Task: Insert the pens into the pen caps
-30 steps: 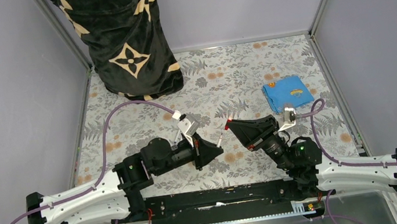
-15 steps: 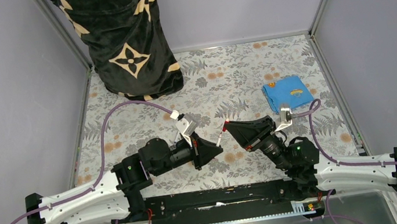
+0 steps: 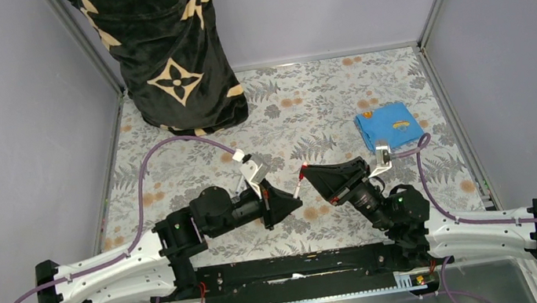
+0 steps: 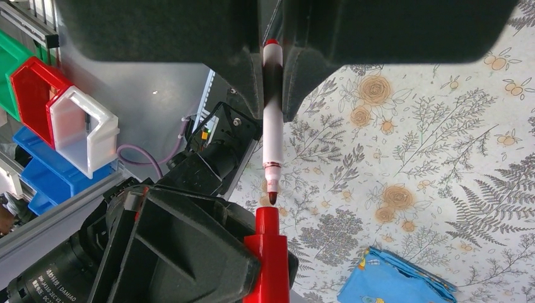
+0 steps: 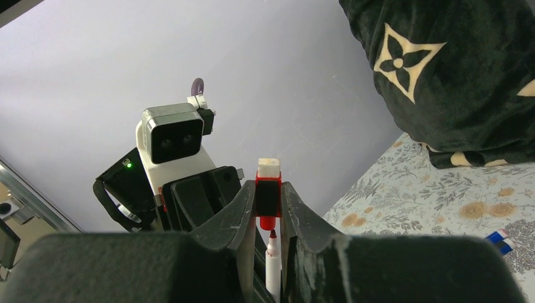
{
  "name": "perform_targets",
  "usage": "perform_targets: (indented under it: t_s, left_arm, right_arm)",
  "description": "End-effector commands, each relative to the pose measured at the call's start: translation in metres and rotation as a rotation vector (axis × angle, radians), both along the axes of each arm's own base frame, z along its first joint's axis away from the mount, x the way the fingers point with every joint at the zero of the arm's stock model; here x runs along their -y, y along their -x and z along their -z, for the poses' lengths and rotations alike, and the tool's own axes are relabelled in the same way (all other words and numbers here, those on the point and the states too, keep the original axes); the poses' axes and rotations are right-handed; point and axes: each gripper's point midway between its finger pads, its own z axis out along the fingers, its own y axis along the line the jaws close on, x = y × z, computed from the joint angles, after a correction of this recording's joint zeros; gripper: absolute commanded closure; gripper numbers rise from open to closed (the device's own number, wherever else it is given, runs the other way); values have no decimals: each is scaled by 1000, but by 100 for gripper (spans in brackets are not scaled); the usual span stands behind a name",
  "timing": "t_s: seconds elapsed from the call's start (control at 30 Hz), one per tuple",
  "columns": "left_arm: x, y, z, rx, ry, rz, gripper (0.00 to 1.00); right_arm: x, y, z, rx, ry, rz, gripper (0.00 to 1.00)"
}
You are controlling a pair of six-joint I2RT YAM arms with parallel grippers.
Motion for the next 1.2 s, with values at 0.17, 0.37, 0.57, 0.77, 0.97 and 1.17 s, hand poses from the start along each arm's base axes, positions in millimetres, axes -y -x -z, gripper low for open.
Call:
perform_targets:
  t_s: [0.17, 0.37, 0.57, 0.77, 0.97, 1.17]
  left_arm:
    - [4, 0, -21, 47, 64, 7, 100]
    - [1, -1, -22, 45, 67, -4, 100]
    - [0, -3, -21, 49, 63, -15, 100]
    - [-2, -4, -21, 51, 61, -26, 100]
    - [-5, -7, -24, 54, 71, -46, 100]
    - [-7, -9, -23, 54, 69, -63, 100]
  right_arm:
    - [7, -2, -25, 11, -69, 18, 100]
    - [6, -2, -24, 8, -63, 17, 100]
    - [1, 0, -25, 13, -51, -4, 100]
    - [-6, 3, -23, 18, -20, -32, 100]
    - [-10, 5, -19, 15, -1, -48, 100]
    - [-13, 7, -18, 17, 4, -61, 100]
